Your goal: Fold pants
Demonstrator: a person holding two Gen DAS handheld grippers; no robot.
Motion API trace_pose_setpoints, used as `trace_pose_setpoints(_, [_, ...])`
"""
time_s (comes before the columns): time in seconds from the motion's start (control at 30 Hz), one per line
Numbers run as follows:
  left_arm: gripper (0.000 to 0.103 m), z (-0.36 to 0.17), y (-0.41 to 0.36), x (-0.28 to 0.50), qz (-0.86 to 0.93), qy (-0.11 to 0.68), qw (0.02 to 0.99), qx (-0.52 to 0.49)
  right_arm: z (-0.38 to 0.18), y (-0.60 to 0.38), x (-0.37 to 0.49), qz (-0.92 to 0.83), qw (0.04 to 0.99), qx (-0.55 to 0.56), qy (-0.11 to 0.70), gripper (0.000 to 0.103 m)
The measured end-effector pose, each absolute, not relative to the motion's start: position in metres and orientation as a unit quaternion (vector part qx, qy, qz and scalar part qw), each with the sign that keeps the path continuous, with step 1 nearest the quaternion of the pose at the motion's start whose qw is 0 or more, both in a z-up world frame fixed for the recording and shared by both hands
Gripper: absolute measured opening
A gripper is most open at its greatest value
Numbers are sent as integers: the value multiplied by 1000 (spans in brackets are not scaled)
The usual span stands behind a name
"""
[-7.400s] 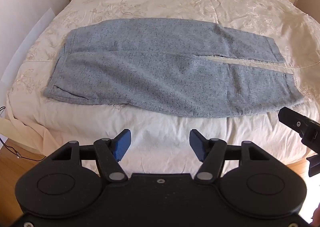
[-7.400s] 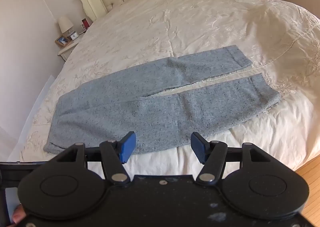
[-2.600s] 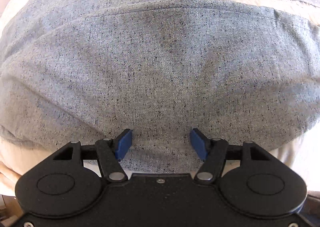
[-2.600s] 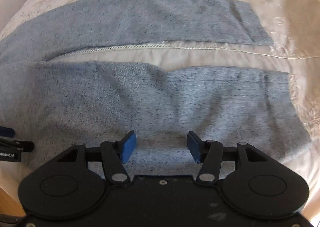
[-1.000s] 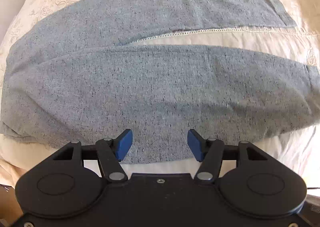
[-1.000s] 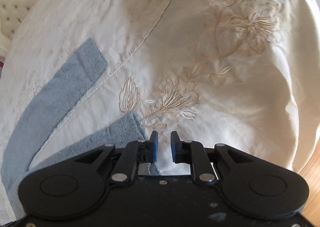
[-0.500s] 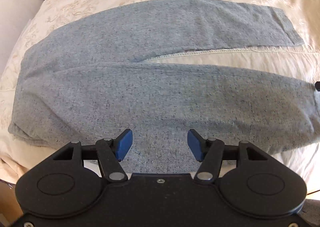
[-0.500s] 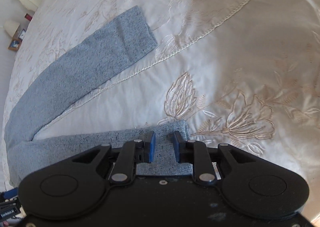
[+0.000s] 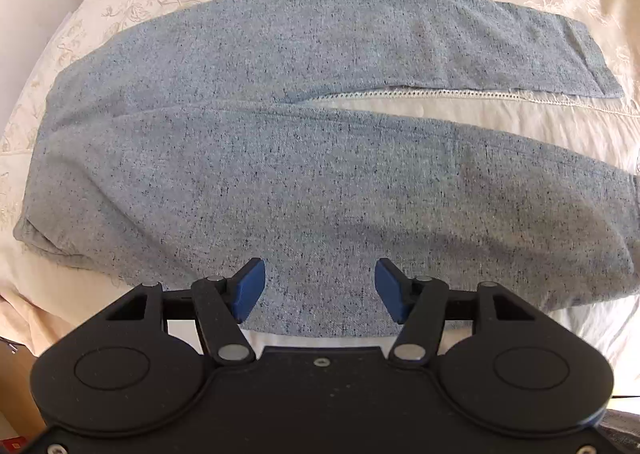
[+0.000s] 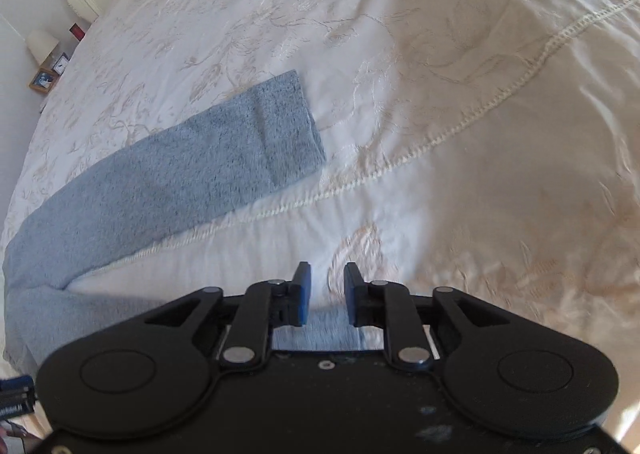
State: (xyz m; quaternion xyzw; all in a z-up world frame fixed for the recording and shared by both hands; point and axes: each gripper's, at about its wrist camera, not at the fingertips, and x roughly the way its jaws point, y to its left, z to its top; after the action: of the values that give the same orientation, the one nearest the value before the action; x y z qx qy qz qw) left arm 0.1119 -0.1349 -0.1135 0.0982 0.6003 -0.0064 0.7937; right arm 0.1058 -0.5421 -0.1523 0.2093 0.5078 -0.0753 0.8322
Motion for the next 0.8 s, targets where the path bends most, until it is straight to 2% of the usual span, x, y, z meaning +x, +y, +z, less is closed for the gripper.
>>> trace_pose_setpoints(0.17, [63,-118,-137,112,-16,605,789,106,-153,-530,28,-112,817,223,520,25])
trace_pose_setpoints(0.33, [63,-114,-142,110,-27,599,791,118,-164,-514,-13,-120,792,308,513,25])
trace_pose_setpoints(0.43, [63,-108,-142,108,-30,593,795,123,-169,-506,-13,-130,788,355,485,26])
trace_pose_setpoints(0.53, [63,-106,-141,105,-29,591,796,127,-179,-502,-4,-146,782,382,469,31])
trace_pose_setpoints(0.8, [63,-105,-128,99,-10,595,794,121,-216,-500,20,-193,742,389,510,35])
